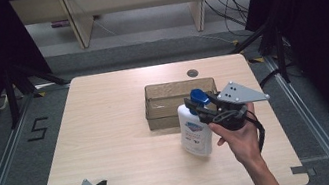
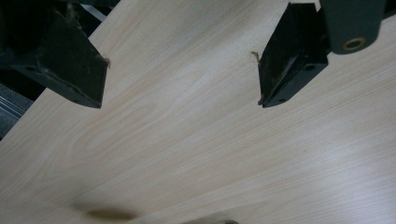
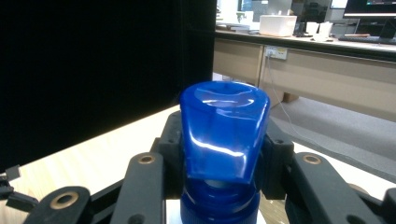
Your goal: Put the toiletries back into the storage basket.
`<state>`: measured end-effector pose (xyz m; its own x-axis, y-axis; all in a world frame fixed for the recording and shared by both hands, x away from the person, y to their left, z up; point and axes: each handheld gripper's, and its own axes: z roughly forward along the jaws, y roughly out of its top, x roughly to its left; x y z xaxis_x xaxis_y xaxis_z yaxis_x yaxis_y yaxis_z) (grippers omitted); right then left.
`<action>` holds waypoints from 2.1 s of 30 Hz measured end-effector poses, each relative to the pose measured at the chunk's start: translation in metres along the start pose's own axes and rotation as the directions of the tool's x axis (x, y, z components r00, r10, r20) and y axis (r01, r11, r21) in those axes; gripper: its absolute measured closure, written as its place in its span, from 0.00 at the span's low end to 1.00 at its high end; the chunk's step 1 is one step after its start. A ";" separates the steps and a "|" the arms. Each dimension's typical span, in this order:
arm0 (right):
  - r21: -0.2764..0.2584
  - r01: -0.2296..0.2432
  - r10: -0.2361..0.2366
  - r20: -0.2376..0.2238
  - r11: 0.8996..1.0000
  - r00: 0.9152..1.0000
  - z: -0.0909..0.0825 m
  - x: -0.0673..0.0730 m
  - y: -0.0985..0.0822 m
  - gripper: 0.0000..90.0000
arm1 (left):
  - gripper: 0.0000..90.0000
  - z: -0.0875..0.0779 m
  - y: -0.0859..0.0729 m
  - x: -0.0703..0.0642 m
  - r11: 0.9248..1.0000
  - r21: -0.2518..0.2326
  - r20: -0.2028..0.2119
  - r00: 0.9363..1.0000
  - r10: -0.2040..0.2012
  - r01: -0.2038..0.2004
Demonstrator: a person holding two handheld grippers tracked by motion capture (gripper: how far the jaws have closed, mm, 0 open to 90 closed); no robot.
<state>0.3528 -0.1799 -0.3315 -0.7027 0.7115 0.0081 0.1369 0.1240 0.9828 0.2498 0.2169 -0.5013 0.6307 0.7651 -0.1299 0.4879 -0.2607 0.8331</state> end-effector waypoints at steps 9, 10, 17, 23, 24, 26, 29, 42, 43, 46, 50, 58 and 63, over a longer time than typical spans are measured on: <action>-0.011 -0.002 0.002 -0.023 1.000 1.000 0.004 -0.003 0.018 0.69 | 0.17 -0.001 0.000 0.001 1.000 0.003 0.000 1.000 0.008 -0.008; -0.005 -0.017 0.017 -0.033 1.000 0.999 0.004 -0.002 0.020 0.69 | 0.17 -0.001 0.000 0.001 1.000 0.004 0.000 1.000 0.013 -0.013; -0.012 -0.001 0.001 -0.024 1.000 1.000 0.007 -0.010 0.035 0.69 | 0.17 -0.001 0.000 0.001 1.000 0.004 -0.002 1.000 0.006 -0.006; -0.007 -0.031 0.031 -0.018 0.999 0.999 0.009 -0.021 0.047 0.69 | 0.17 -0.001 0.000 0.001 1.000 0.013 -0.007 1.000 0.007 -0.007; -0.015 -0.026 0.026 -0.016 1.000 1.000 0.009 -0.023 0.049 0.69 | 0.17 -0.001 0.000 0.001 1.000 0.013 -0.006 1.000 0.006 -0.006; -0.015 -0.031 0.030 -0.009 0.999 0.999 0.009 -0.027 0.054 0.69 | 0.17 -0.001 0.000 0.001 1.000 0.013 -0.010 1.000 0.006 -0.006; -0.012 -0.039 0.039 0.001 0.999 0.999 0.009 -0.033 0.060 0.69 | 0.17 -0.001 0.000 0.001 1.000 0.012 -0.008 1.000 0.006 -0.006; -0.011 -0.035 0.035 0.034 0.999 0.999 0.019 -0.061 0.079 0.69 | 0.17 0.000 0.000 0.001 1.000 0.010 -0.004 1.000 0.005 -0.005; -0.008 -0.035 0.035 0.029 0.999 0.999 0.021 -0.063 0.080 0.69 | 0.17 0.000 0.000 0.001 1.000 0.011 -0.004 1.000 0.005 -0.005; 0.008 -0.048 0.047 0.034 0.999 0.998 0.025 -0.068 0.081 0.69 | 0.17 0.000 0.000 0.001 1.000 0.008 -0.003 1.000 0.005 -0.005; 0.001 -0.063 0.063 0.039 0.998 0.997 0.030 -0.077 0.084 0.69 | 0.17 0.000 0.000 0.001 1.000 0.009 -0.003 1.000 0.004 -0.004; -0.002 -0.069 0.069 0.067 0.998 0.995 0.042 -0.093 0.086 0.69 | 0.17 0.001 -0.001 0.001 1.000 0.013 -0.007 1.000 0.005 -0.005; 0.005 -0.071 0.070 0.090 0.997 0.993 0.048 -0.103 0.083 0.69 | 0.17 -0.002 0.000 0.003 1.000 0.024 -0.018 1.000 0.013 -0.013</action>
<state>0.4700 -0.2102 -0.2598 -0.6255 0.7779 0.0604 0.1899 0.0767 0.9788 0.2502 0.2200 -0.5010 0.6259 0.7723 -0.1090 0.4939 -0.2843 0.8217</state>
